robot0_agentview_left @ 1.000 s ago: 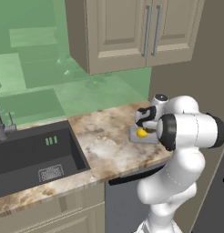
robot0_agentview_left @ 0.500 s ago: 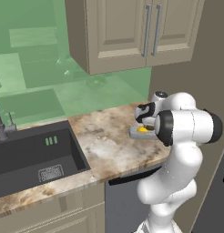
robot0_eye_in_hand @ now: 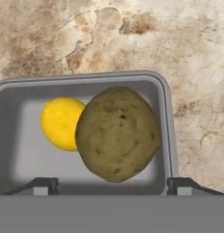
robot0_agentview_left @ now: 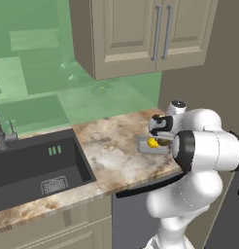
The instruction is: Take the lemon and potato out of the freezer and place them in the tupperware container on the counter. Then put the tupperware containing the vegetables back in the freezer.
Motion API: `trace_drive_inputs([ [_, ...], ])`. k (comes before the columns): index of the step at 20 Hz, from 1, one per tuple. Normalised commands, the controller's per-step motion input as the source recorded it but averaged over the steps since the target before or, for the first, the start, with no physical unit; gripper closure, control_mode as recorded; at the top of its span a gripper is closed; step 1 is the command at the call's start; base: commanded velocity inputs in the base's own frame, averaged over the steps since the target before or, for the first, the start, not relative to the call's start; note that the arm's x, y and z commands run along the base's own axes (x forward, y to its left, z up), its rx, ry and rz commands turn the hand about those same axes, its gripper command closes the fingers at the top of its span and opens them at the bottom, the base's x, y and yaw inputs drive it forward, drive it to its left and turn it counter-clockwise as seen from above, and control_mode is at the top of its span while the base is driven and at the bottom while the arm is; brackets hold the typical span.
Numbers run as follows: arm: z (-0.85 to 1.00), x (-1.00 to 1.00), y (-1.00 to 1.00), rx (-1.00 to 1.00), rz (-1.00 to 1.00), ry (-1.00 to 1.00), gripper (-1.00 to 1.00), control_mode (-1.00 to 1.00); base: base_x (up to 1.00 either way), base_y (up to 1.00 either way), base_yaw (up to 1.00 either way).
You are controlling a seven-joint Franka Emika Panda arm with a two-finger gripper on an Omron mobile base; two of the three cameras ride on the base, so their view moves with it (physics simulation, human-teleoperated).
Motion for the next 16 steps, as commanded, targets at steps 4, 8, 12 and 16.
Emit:
trace_drive_inputs([
  [4, 0.21, -0.53, 0.00, 0.00, 0.00, -0.01, -1.00, -1.00, 0.00, 0.00, 0.00],
  [8, 0.34, -0.17, 0.11, 0.00, 0.00, 0.00, -1.00, -1.00, 0.00, 0.00, 0.00],
  [12, 0.48, 0.00, 0.38, 0.01, 0.00, 0.00, -1.00, -1.00, 0.00, 0.00, 0.00],
  [16, 0.49, 0.00, 0.63, 0.00, 0.00, 0.01, -1.00, -1.00, 0.00, 0.00, 0.00],
])
